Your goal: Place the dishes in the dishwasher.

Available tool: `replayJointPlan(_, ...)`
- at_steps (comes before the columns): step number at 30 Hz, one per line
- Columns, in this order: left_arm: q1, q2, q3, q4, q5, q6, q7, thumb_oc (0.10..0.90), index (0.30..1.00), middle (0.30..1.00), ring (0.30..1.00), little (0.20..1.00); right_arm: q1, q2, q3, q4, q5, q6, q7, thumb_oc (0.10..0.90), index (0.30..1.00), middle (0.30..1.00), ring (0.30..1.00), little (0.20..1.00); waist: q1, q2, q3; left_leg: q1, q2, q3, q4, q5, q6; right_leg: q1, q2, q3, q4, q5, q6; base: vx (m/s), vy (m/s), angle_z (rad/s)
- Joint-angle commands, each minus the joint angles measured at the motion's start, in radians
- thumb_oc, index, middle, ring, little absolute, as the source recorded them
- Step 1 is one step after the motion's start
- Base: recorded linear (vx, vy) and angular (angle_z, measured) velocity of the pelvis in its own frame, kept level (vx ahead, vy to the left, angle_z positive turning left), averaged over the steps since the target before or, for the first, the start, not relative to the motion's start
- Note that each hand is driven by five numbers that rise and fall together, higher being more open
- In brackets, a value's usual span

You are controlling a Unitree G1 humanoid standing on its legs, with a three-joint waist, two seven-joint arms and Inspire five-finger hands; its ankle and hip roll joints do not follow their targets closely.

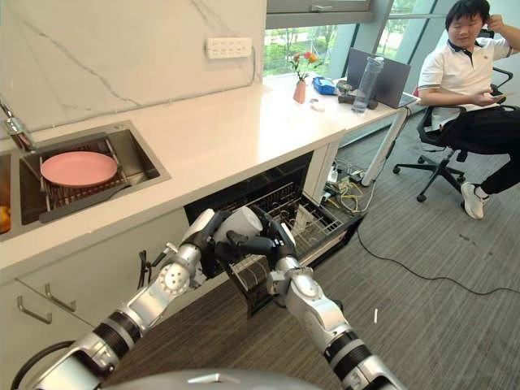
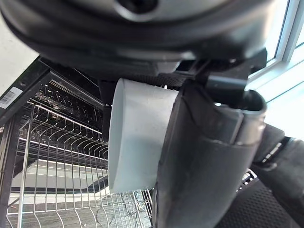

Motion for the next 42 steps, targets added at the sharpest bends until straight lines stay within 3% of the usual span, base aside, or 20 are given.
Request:
replayJointPlan(1, -0.352, -0.108, -0.063, -0.025, 0.048, -0.161, 0.011, 0.4, 0.3, 0.3, 0.3, 0.3, -0.152, 0.068, 0.055, -0.004, -0.023, -0.006, 0.061, 0.8, 0.9, 0.9, 0.9, 0.9, 0.026, 0.03, 0.016, 0.018, -0.01, -0.005, 0.016, -0.099, 0.011, -0.037, -0.053, -0.051, 0.023, -0.041, 0.061, 0.0, 0.0, 0.0)
replayJointPlan(5, -0.361, -0.111, -0.06, -0.022, 0.044, -0.153, -0.003, 0.4, 0.3, 0.3, 0.3, 0.3, -0.159, 0.079, 0.058, 0.012, 0.004, 0.002, 0.073, 0.8, 0.9, 0.9, 0.9, 0.9, 0.026, 0.032, 0.015, 0.018, -0.008, -0.005, 0.016, -0.098, 0.01, -0.036, -0.051, -0.05, 0.022, -0.043, 0.059, 0.0, 0.0, 0.0)
replayJointPlan(6, -0.362, -0.11, -0.059, -0.023, 0.042, -0.152, -0.006, 0.4, 0.3, 0.3, 0.3, 0.3, -0.16, 0.082, 0.059, 0.012, 0.008, 0.004, 0.077, 0.682, 0.724, 0.724, 0.724, 0.724, 0.025, 0.032, 0.015, 0.018, -0.008, -0.005, 0.016, -0.098, 0.01, -0.036, -0.051, -0.05, 0.022, -0.044, 0.059, 0.0, 0.0, 0.0)
replayJointPlan(7, -0.362, -0.11, -0.058, -0.024, 0.039, -0.151, -0.008, 0.4, 0.3, 0.3, 0.3, 0.3, -0.16, 0.085, 0.059, 0.012, 0.015, 0.003, 0.078, 0.599, 0.599, 0.599, 0.599, 0.599, 0.025, 0.033, 0.015, 0.019, -0.007, -0.004, 0.016, -0.098, 0.01, -0.036, -0.051, -0.05, 0.022, -0.044, 0.06, 0.0, 0.0, 0.0)
replayJointPlan(8, -0.362, -0.11, -0.058, -0.024, 0.039, -0.151, -0.008, 0.4, 0.3, 0.3, 0.3, 0.3, -0.16, 0.085, 0.059, 0.012, 0.015, 0.003, 0.078, 0.599, 0.599, 0.599, 0.599, 0.599, 0.025, 0.033, 0.015, 0.019, -0.007, -0.004, 0.016, -0.098, 0.01, -0.036, -0.051, -0.05, 0.022, -0.044, 0.06, 0.0, 0.0, 0.0)
replayJointPlan(11, -0.362, -0.112, -0.053, -0.026, 0.031, -0.149, -0.008, 0.4, 0.3, 0.3, 0.3, 0.3, -0.155, 0.107, 0.049, 0.001, 0.067, -0.018, 0.073, 0.4, 0.3, 0.3, 0.3, 0.3, 0.024, 0.037, 0.016, 0.02, -0.006, -0.003, 0.016, -0.097, 0.011, -0.037, -0.052, -0.051, 0.022, -0.043, 0.059, 0.0, 0.0, 0.0)
replayJointPlan(17, -0.349, -0.113, -0.059, -0.038, 0.01, -0.156, 0.004, 0.4, 0.3, 0.3, 0.3, 0.3, -0.14, 0.158, 0.031, -0.017, 0.175, -0.08, 0.071, 0.4, 0.3, 0.3, 0.3, 0.3, 0.024, 0.045, 0.015, 0.021, -0.006, -0.003, 0.016, -0.096, 0.011, -0.036, -0.055, -0.056, 0.022, -0.041, 0.061, 0.0, 0.0, 0.0)
replayJointPlan(31, -0.335, -0.109, -0.078, -0.049, -0.007, -0.159, 0.012, 0.4, 0.3, 0.3, 0.3, 0.3, -0.112, 0.17, 0.019, -0.055, 0.245, -0.123, 0.055, 0.4, 0.3, 0.3, 0.3, 0.3, 0.024, 0.051, 0.014, 0.02, -0.012, -0.006, 0.016, -0.096, 0.012, -0.034, -0.06, -0.063, 0.022, -0.039, 0.062, 0.0, 0.0, 0.0)
replayJointPlan(32, -0.334, -0.111, -0.079, -0.048, -0.012, -0.161, 0.017, 0.552, 0.528, 0.528, 0.528, 0.528, -0.113, 0.169, 0.011, -0.067, 0.245, -0.133, 0.046, 0.4, 0.3, 0.3, 0.3, 0.3, 0.023, 0.052, 0.014, 0.019, -0.012, -0.007, 0.015, -0.095, 0.013, -0.033, -0.06, -0.064, 0.022, -0.039, 0.062, 0.0, 0.0, 0.0)
replayJointPlan(33, -0.333, -0.11, -0.079, -0.045, -0.017, -0.161, 0.018, 0.8, 0.9, 0.9, 0.9, 0.9, -0.112, 0.169, 0.005, -0.074, 0.245, -0.139, 0.042, 0.4, 0.3, 0.3, 0.3, 0.3, 0.023, 0.053, 0.013, 0.019, -0.012, -0.007, 0.015, -0.095, 0.013, -0.032, -0.06, -0.066, 0.022, -0.039, 0.062, 0.0, 0.0, 0.0)
replayJointPlan(42, -0.301, -0.084, -0.079, -0.075, -0.02, -0.159, 0.014, 0.8, 0.9, 0.9, 0.9, 0.9, -0.118, 0.157, -0.083, -0.116, 0.227, -0.196, -0.029, 0.4, 0.3, 0.3, 0.3, 0.3, 0.023, 0.061, 0.009, 0.019, -0.016, -0.011, 0.016, -0.096, 0.015, -0.029, -0.063, -0.074, 0.023, -0.04, 0.064, 0.0, 0.0, 0.0)
